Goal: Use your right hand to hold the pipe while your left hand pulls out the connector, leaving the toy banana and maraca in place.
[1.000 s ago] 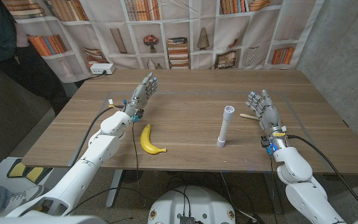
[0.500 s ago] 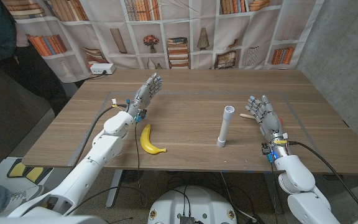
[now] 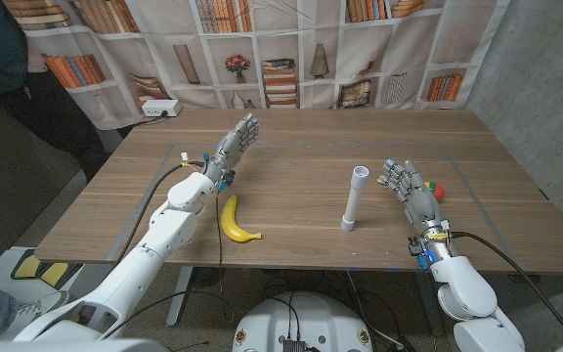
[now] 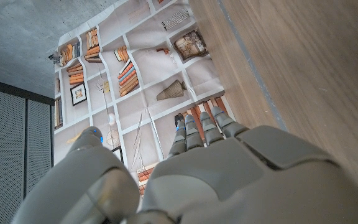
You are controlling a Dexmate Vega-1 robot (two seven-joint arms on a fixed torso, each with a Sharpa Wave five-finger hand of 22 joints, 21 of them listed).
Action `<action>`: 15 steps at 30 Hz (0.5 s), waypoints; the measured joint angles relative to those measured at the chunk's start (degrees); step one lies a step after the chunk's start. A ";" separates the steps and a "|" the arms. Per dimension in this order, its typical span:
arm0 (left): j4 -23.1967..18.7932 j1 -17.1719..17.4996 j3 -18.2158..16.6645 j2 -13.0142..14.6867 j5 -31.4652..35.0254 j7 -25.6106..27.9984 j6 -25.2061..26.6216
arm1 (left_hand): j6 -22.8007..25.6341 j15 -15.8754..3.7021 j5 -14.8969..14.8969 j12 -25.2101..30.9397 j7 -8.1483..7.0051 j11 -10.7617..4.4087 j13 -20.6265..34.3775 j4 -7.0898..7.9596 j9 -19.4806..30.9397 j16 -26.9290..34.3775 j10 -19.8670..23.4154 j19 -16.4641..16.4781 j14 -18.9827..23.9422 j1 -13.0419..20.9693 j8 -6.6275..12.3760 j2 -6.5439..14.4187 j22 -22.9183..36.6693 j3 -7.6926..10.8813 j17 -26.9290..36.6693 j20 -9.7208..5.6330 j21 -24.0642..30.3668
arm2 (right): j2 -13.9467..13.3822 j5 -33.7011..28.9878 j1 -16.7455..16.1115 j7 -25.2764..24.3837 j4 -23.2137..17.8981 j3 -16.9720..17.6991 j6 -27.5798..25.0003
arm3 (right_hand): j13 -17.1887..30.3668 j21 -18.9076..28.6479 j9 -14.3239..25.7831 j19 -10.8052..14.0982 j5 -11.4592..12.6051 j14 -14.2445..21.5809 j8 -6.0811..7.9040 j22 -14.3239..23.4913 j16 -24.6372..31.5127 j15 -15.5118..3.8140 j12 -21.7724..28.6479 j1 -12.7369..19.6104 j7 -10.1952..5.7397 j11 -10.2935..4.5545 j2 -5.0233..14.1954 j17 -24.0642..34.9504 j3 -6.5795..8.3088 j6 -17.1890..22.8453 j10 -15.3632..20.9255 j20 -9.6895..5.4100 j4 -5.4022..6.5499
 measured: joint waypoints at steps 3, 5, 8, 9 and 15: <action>0.05 -0.20 0.20 -0.11 0.01 0.00 0.29 | 0.00 0.00 0.00 0.00 0.00 0.00 0.00 0.00 0.00 0.00 0.00 0.00 0.00 0.28 0.00 0.28 0.00 0.00 0.00 0.00 0.00 | 0.00 -1.19 -0.65 -0.31 -0.40 -0.07 0.30 | 0.00 0.00 0.00 0.00 0.00 0.00 0.00 0.00 0.00 0.00 0.00 0.30 0.00 -0.25 -0.30 0.00 -0.08 0.00 0.24 0.00 -0.08; 0.13 -0.39 0.35 -0.23 0.01 -0.01 0.54 | 0.00 0.00 0.00 0.00 0.00 0.00 0.16 0.00 0.00 0.00 0.00 0.00 0.00 0.38 0.00 0.38 0.00 0.00 0.00 0.00 -0.22 | 0.03 -2.26 -1.20 -0.71 -0.69 -0.15 0.55 | 0.00 0.00 0.00 0.00 0.00 0.00 0.00 0.00 0.00 0.00 0.00 0.32 -0.23 -0.31 -0.29 0.00 -0.08 0.23 0.31 0.00 -0.08; 0.20 -0.54 0.51 -0.35 0.01 -0.08 0.83 | 0.00 0.00 0.00 0.00 0.00 0.00 0.30 0.00 0.00 0.00 0.00 0.00 0.00 0.37 0.00 0.38 0.00 0.00 0.00 0.00 -0.41 | 0.14 -3.19 -1.71 -1.04 -0.93 -0.25 0.91 | 0.00 -0.21 0.29 0.55 0.42 0.25 0.00 0.00 0.00 -0.25 0.00 0.75 -0.71 -0.72 -0.30 0.00 -0.13 0.72 0.72 0.10 -0.50; 0.22 -0.57 0.53 -0.37 -0.02 -0.10 0.91 | 0.00 0.00 0.00 0.00 0.00 0.00 0.30 0.00 0.00 0.00 0.00 0.00 0.00 0.37 0.00 0.38 0.00 0.00 0.00 0.00 -0.41 | 0.22 -3.37 -1.96 -1.11 -1.00 -0.31 0.95 | 0.00 -0.21 0.30 0.63 0.44 0.29 0.00 0.00 0.00 -0.29 0.00 0.89 -0.71 -0.73 -0.41 0.00 -0.08 0.72 0.72 0.02 -0.55; 0.48 -0.95 0.81 -0.58 -0.14 -0.30 1.27 | 0.00 0.00 0.00 0.00 0.00 0.00 0.29 -0.24 0.00 0.00 -0.01 -0.01 0.00 0.37 0.00 0.37 0.00 -0.24 0.00 0.00 -0.43 | 0.54 -5.33 -2.94 -1.96 -1.28 -0.64 1.43 | 0.00 -0.21 0.29 1.33 0.44 0.42 0.00 0.00 0.00 -0.20 0.00 1.21 -1.02 -1.03 -0.30 0.00 -0.21 1.03 1.03 0.10 -0.72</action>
